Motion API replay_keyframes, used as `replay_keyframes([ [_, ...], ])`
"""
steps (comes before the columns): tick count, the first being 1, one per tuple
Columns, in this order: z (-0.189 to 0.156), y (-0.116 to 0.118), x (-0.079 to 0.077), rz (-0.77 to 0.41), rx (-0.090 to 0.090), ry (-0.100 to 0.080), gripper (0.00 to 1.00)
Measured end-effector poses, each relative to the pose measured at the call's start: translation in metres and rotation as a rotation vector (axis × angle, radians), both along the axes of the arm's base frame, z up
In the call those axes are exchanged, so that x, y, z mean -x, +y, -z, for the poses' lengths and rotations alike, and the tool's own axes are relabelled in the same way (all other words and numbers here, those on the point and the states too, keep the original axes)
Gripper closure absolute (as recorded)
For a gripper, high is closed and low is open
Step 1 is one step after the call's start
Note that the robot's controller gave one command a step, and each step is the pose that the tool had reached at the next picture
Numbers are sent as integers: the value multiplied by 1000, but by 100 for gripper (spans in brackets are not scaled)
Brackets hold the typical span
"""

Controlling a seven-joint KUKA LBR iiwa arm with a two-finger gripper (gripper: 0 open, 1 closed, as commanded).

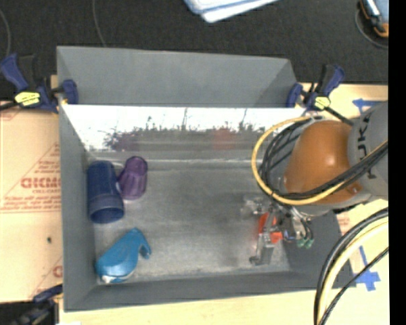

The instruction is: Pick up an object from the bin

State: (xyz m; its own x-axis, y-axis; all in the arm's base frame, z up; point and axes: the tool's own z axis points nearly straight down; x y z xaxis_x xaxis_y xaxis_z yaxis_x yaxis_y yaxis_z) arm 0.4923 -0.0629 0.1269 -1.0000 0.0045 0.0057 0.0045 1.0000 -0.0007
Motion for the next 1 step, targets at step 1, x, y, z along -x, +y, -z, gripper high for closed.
replay_keyframes([
  [1,-4,0,-2,-3,1,-8,0],
])
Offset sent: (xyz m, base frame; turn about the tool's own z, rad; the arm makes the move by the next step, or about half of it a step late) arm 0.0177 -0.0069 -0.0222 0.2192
